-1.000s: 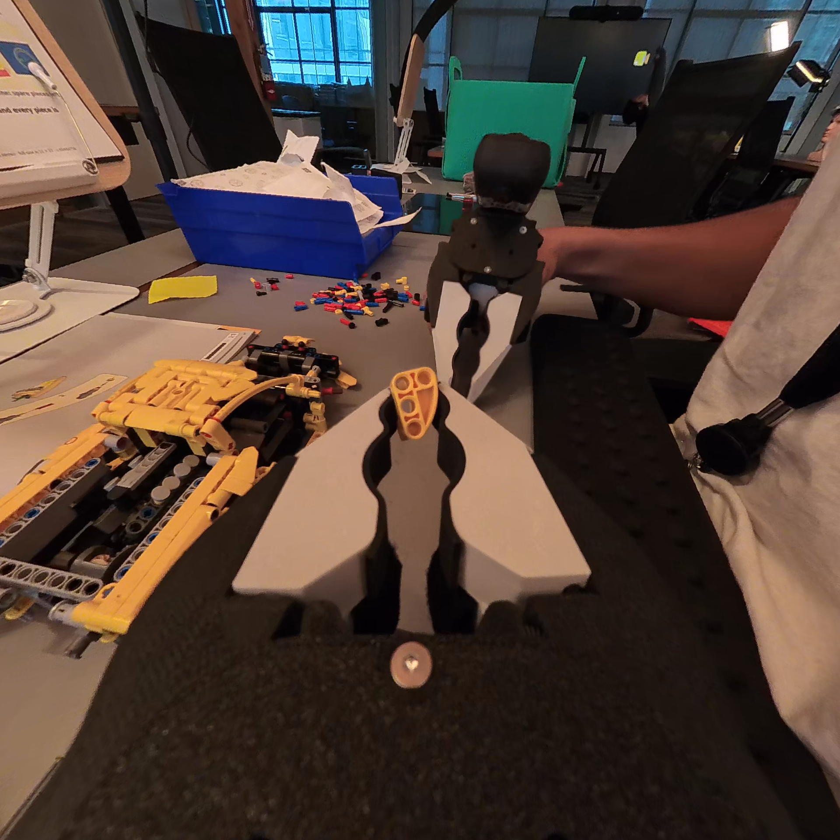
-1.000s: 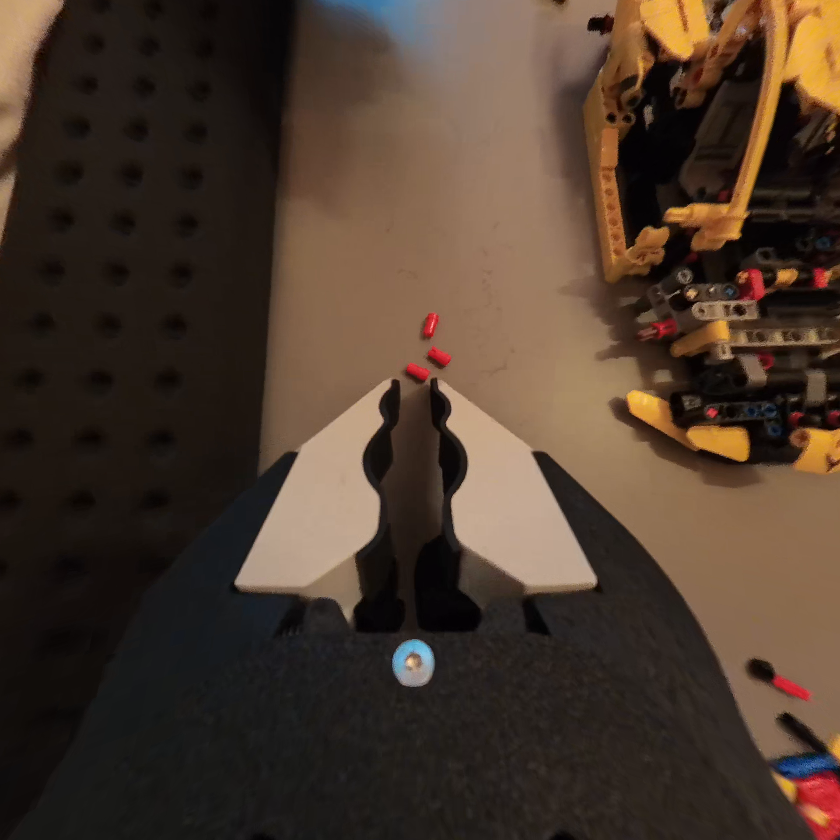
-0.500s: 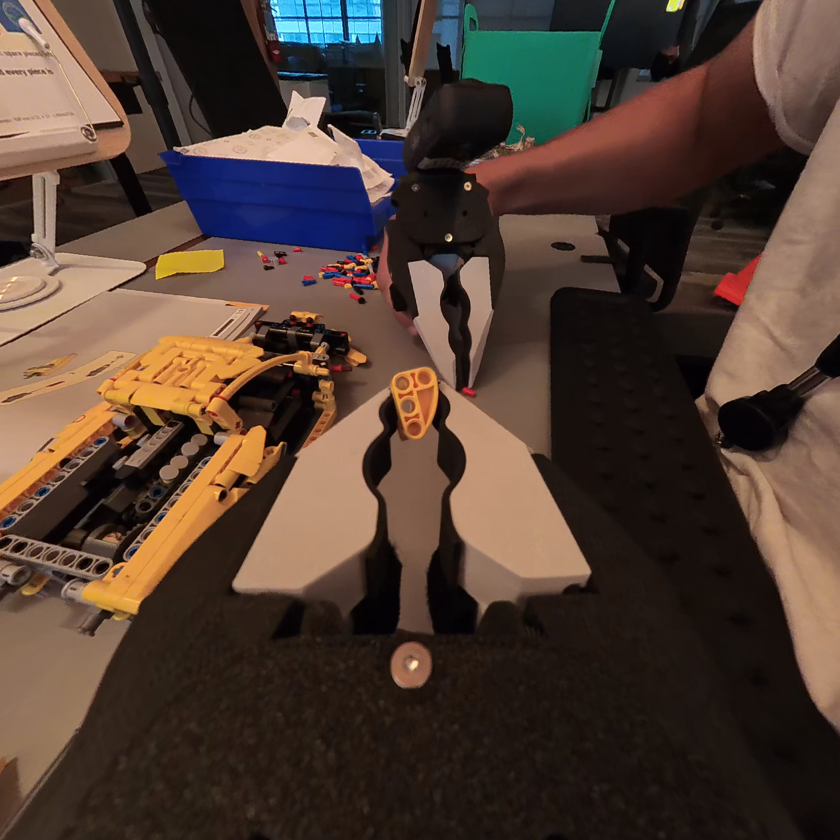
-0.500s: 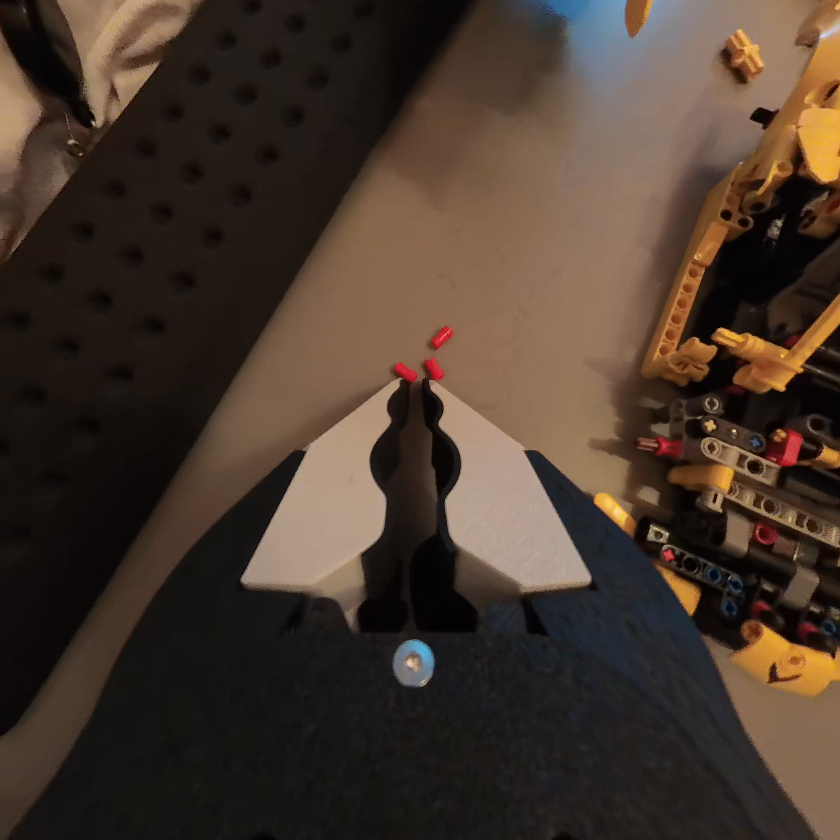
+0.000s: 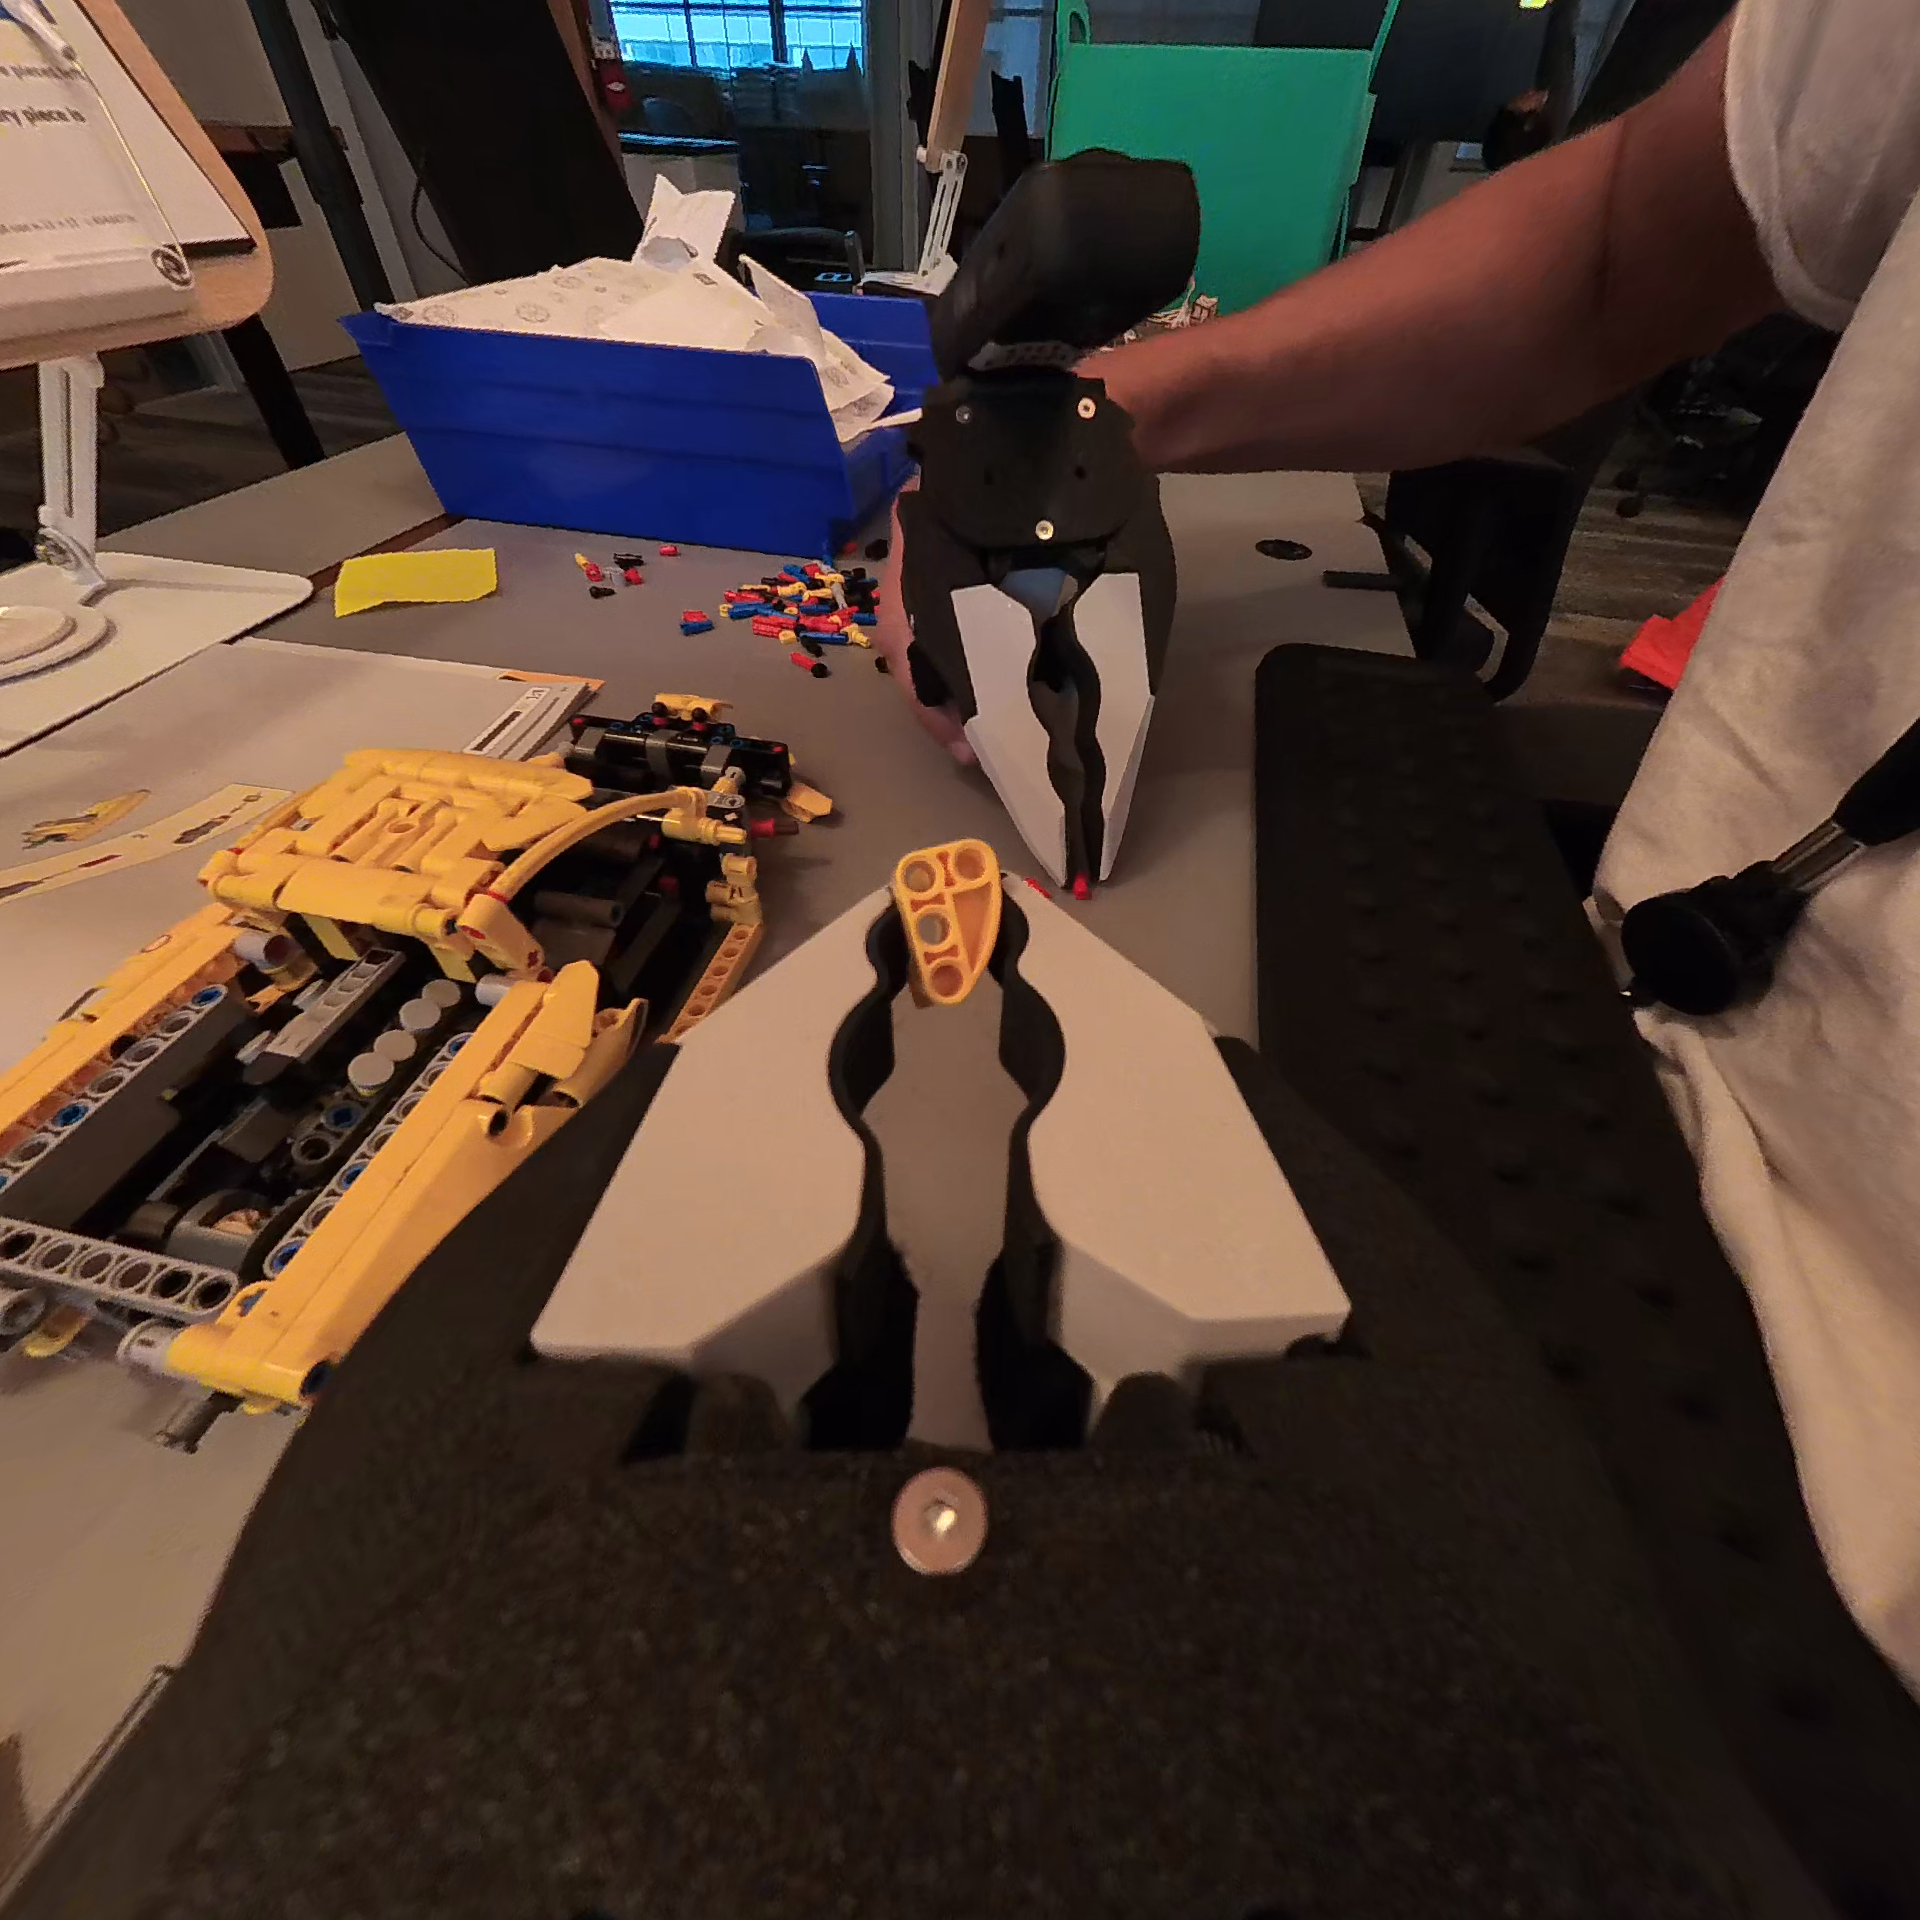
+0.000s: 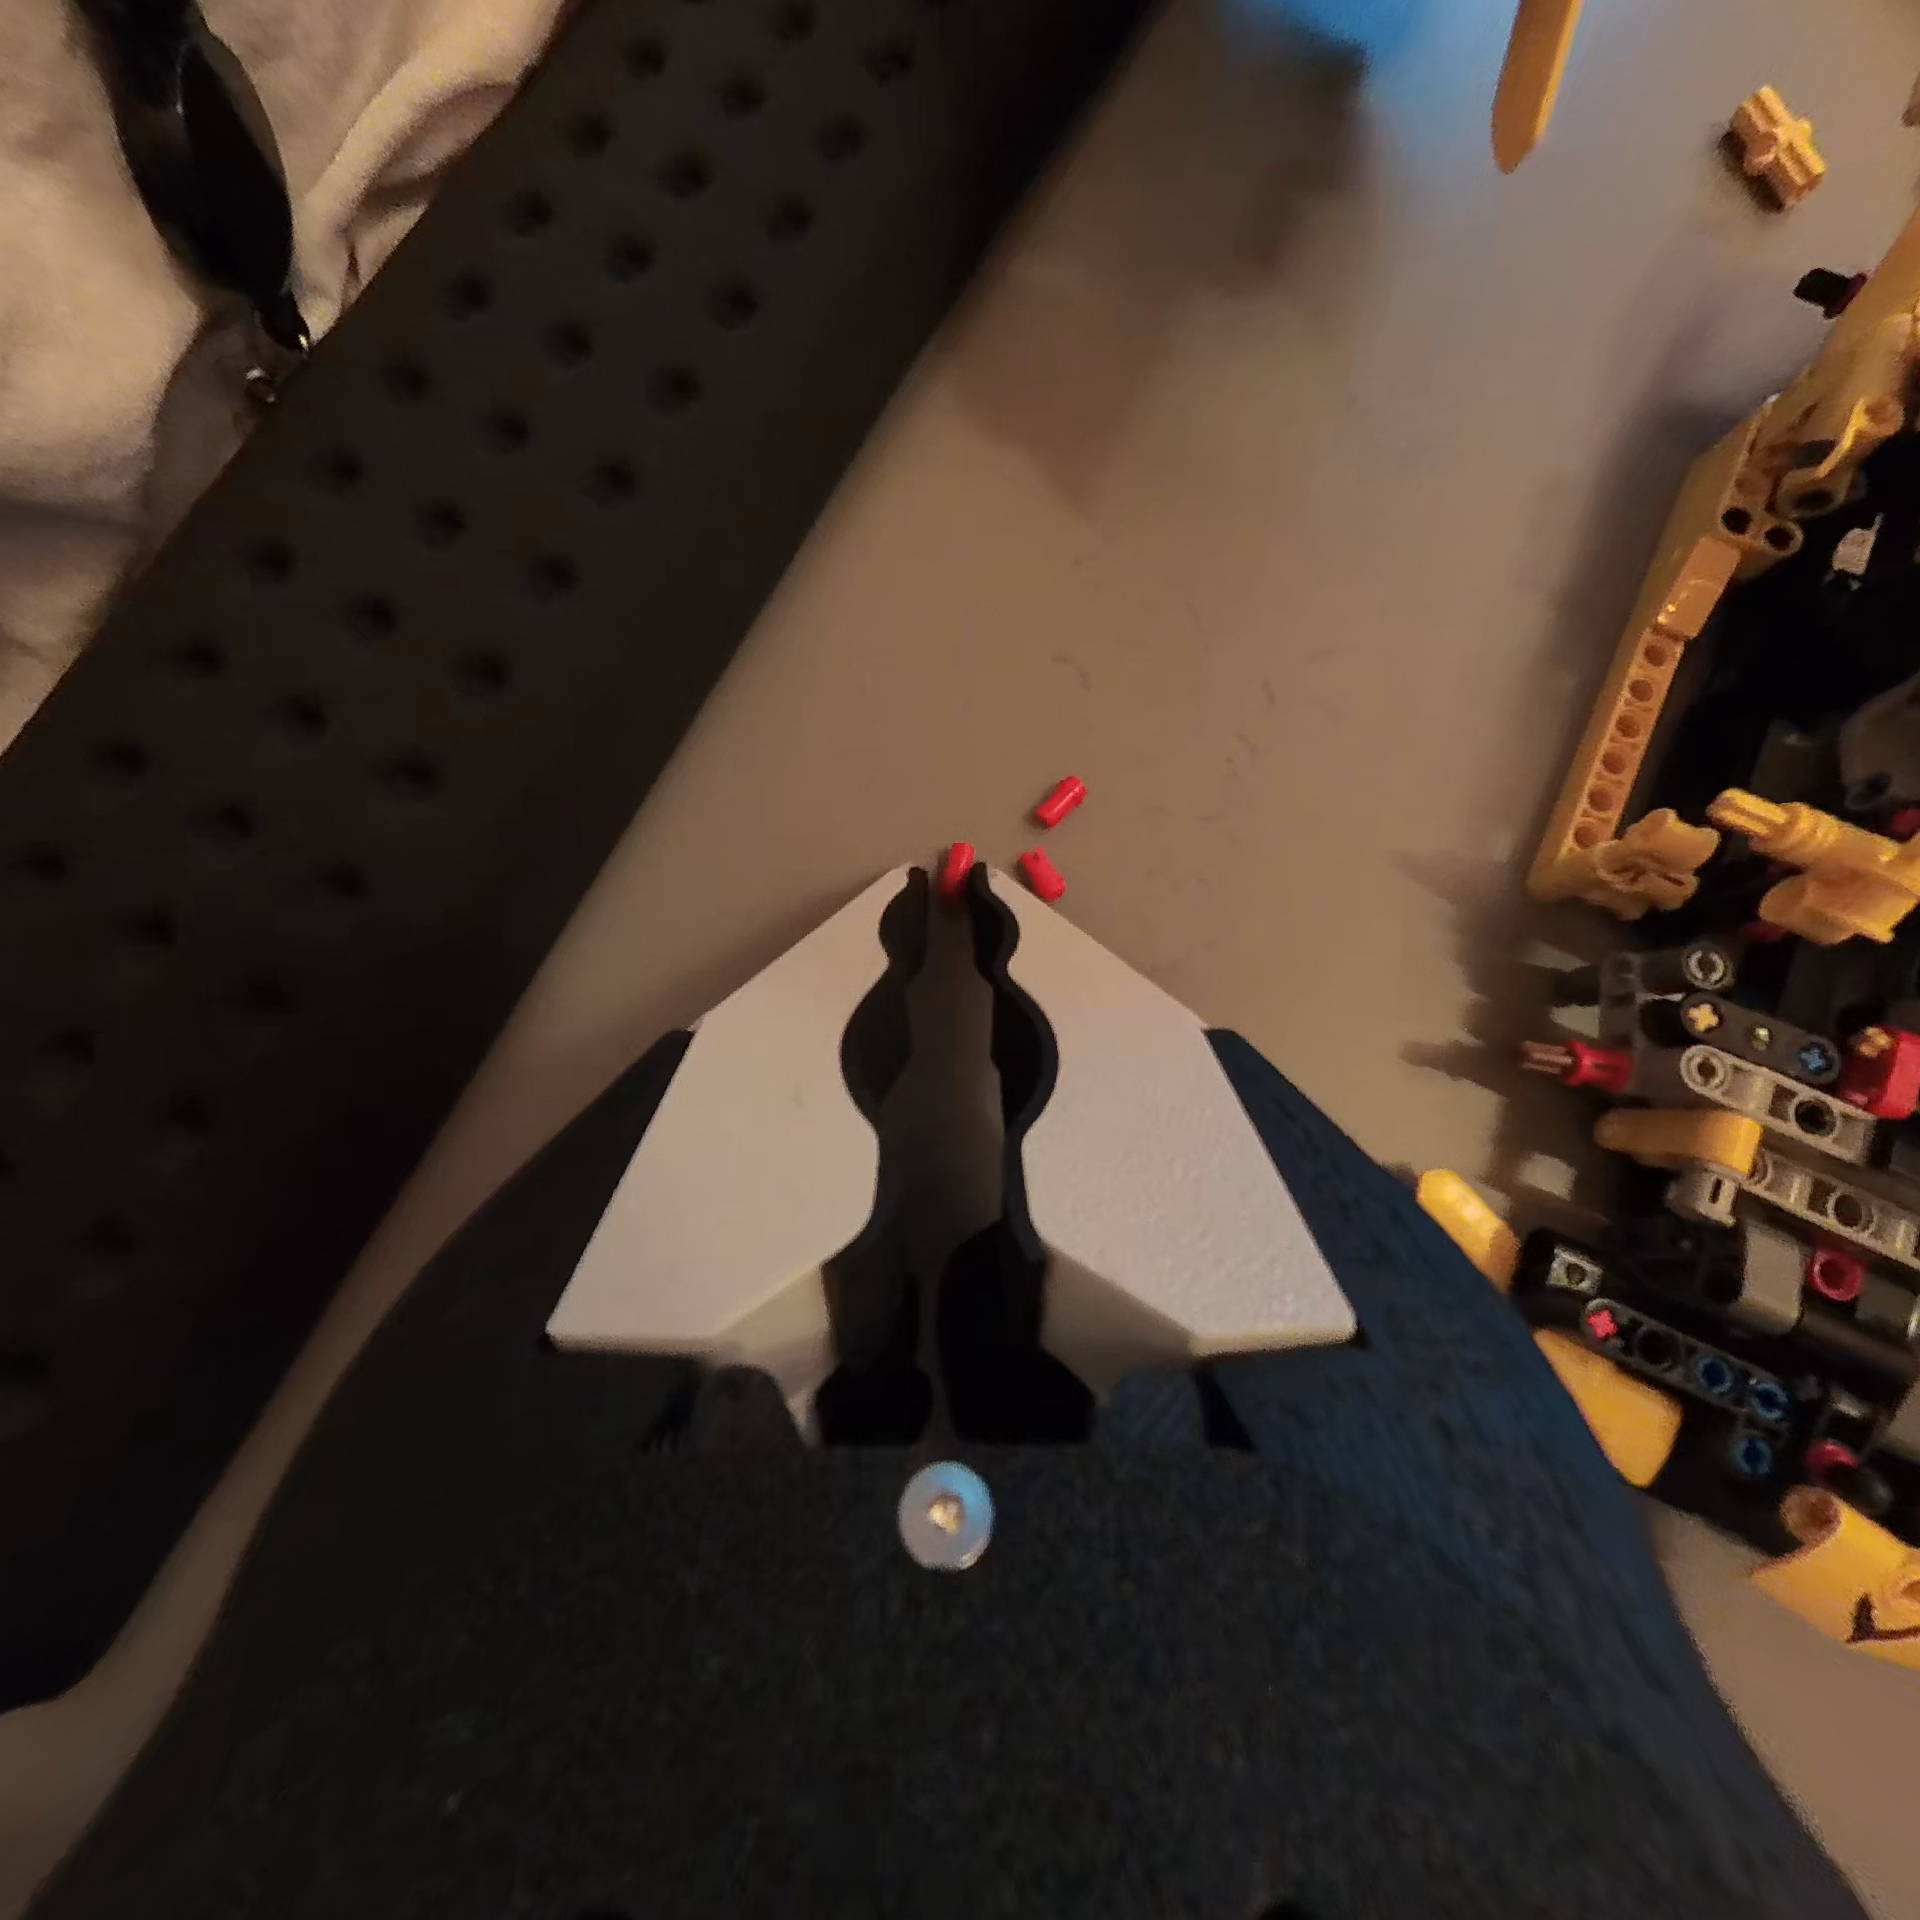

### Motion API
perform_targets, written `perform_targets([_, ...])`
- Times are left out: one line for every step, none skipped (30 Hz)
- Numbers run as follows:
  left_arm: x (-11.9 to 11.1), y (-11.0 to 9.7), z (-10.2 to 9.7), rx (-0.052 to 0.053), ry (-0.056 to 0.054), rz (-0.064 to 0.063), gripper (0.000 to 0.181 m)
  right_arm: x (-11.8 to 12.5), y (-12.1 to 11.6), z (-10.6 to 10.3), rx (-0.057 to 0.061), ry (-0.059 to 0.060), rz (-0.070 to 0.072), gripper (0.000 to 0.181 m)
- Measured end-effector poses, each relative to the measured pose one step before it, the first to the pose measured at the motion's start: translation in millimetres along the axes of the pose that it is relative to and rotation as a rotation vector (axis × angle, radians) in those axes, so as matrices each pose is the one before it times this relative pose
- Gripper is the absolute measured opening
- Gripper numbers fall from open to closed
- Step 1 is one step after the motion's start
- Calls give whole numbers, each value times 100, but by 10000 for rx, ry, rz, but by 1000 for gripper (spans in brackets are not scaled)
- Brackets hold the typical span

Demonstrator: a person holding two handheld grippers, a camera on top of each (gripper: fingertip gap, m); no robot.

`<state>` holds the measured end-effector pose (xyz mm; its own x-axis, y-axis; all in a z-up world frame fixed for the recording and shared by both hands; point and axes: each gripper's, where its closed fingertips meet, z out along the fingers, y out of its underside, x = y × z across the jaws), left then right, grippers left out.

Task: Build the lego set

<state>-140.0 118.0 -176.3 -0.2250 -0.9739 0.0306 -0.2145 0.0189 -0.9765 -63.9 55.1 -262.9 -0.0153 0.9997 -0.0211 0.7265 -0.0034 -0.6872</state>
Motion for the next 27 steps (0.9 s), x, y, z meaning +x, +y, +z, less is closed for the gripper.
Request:
perform_targets([58, -12, 16, 0, 21, 13, 13, -5, 5, -4, 42, 38, 68, 7])
perform_targets([82, -18, 24, 4, 27, 17, 13, 43, -20, 12, 35, 77, 22, 6])
perform_targets([88, -26, 31, 0, 27, 19, 13, 100, -39, 59, 33, 115, 2, 4])
perform_targets([79, 2, 40, -7, 23, 20, 13, 24, -46, 41, 28, 58, 10, 4])
perform_targets([75, -7, 40, -8, 12, 18, 13, 11, -12, 6, 8, 28, 96, 4])
perform_targets([77, -54, 41, 13, 7, 9, 13, 65, 1, -9, -33, 37, 121, 4])
perform_targets([103, -117, 39, 47, 20, -8, 13, 359, -62, -77, -141, 236, 169, 4])
perform_targets([140, -173, 25, 78, 42, -19, 13, 401, -605, -203, 43, 281, 244, 4])
perform_targets([109, -237, 19, 107, 14, 23, 13, 753, -1133, -296, 268, 488, 212, 4])
perform_targets([18, -303, -18, 132, -71, 119, 13, 961, -1326, -312, 201, 632, 66, 4])
perform_targets([-32, -350, -48, 154, -111, 168, 13, 322, -1583, -225, 192, 276, 53, 4])
perform_targets([-50, -306, -66, 149, -103, 138, 13, 131, -1696, -122, 225, 195, 24, 4])
perform_targets([-110, -189, -65, 87, -111, 116, 13, 351, -1337, -20, 61, 362, -14, 4])
perform_targets([-167, -44, -56, 3, -146, 152, 13, 258, -776, 85, -202, 296, -81, 4])
perform_targets([-175, 42, -30, -41, -172, 210, 13, 287, -364, 137, -384, 272, -187, 4])
perform_targets([-109, 53, -1, -51, -148, 227, 13, 363, -139, 184, -425, 314, -218, 4])
perform_targets([-48, 117, 59, -79, -107, 192, 13, 110, -153, 211, -315, 159, -222, 4])
perform_targets([-34, 212, 115, -138, -93, 168, 13, 41, 21, 268, -307, 86, -113, 4])
perform_targets([-51, 310, 149, -193, -109, 169, 13, -27, 202, 311, -372, 18, -116, 4])
perform_targets([-23, 313, 148, -188, -75, 135, 13, -70, 125, 301, -249, 0, -92, 4])
perform_targets([65, 198, 138, -113, -2, 52, 13, -89, 18, 274, -130, -15, -56, 4])
perform_targets([46, 84, 91, -54, 10, -5, 13, 44, -145, 185, -36, 49, -37, 4])
perform_targets([-41, 79, 62, -59, -41, -11, 13, 130, -279, 67, 73, 73, 39, 4])
perform_targets([-86, 135, 38, -82, -62, -10, 13, 180, -315, -7, 97, 65, 94, 4])
perform_targets([-82, 154, 18, -86, -54, 8, 13, 328, -371, -86, 117, 153, 123, 4])
perform_targets([-58, 95, 23, -54, -55, 30, 13, 287, -420, -136, 182, 129, 141, 4])
perform_targets([-62, -11, 15, -8, -60, 18, 13, 232, -448, -95, 225, 94, 202, 4])
